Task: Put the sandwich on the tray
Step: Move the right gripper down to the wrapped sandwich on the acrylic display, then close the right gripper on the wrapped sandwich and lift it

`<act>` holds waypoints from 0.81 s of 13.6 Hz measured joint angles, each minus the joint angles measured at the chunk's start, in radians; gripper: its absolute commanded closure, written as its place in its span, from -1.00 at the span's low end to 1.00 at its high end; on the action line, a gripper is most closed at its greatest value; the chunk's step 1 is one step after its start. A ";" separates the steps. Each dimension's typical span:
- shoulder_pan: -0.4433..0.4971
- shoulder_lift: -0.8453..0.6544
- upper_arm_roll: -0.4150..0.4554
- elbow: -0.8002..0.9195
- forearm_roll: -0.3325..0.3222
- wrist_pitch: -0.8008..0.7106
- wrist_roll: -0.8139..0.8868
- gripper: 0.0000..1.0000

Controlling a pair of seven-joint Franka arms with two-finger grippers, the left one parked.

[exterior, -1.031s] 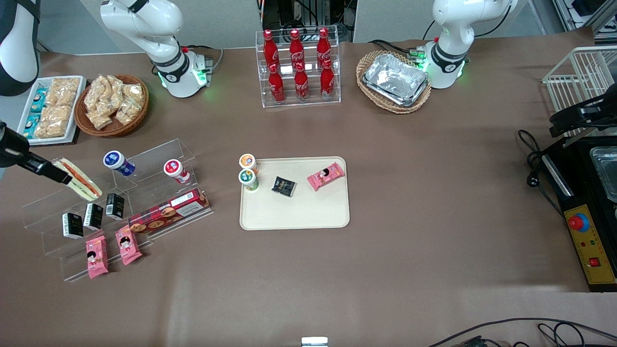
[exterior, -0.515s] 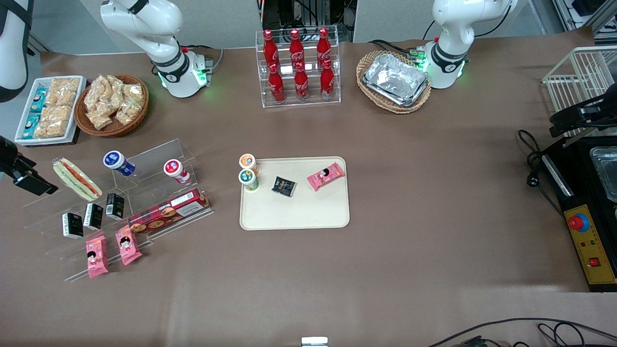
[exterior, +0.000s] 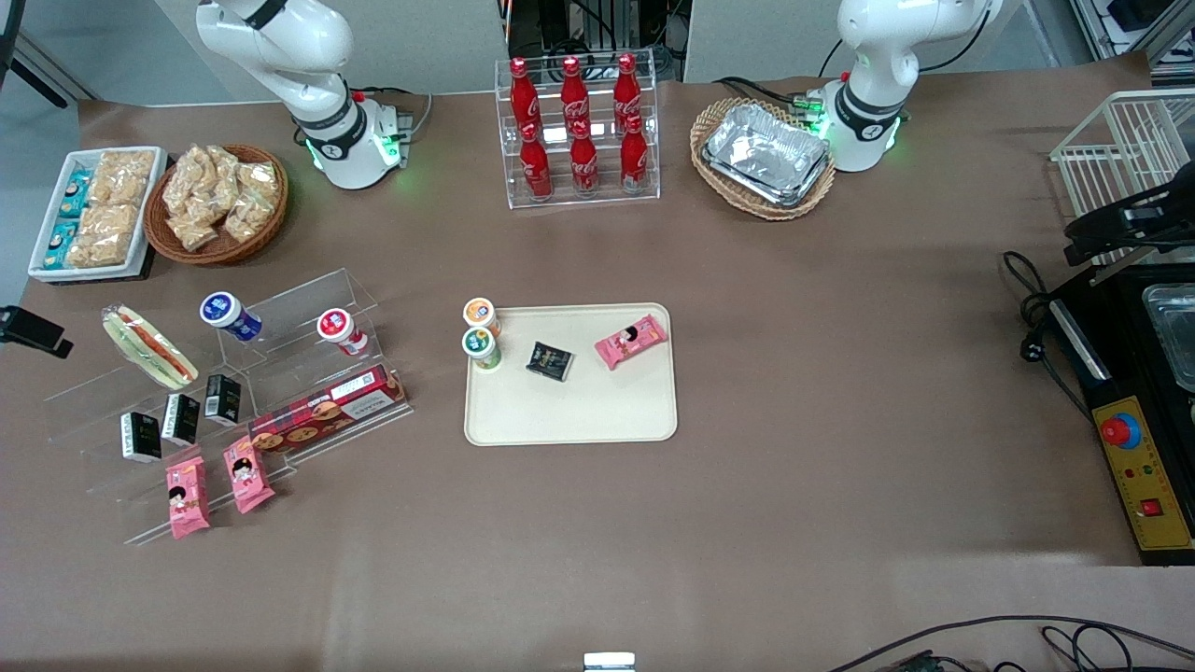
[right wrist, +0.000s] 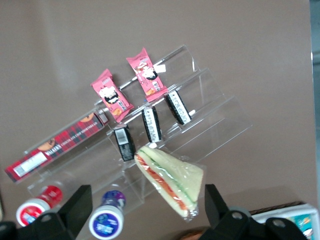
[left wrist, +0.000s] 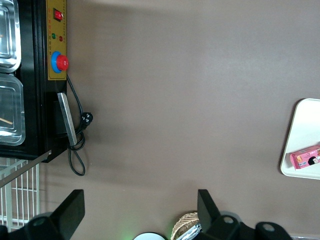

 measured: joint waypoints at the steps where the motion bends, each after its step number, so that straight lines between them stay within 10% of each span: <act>1: -0.007 0.002 -0.003 0.000 0.000 0.000 -0.066 -1.00; 11: -0.065 0.038 -0.005 -0.032 0.024 0.000 -0.645 -1.00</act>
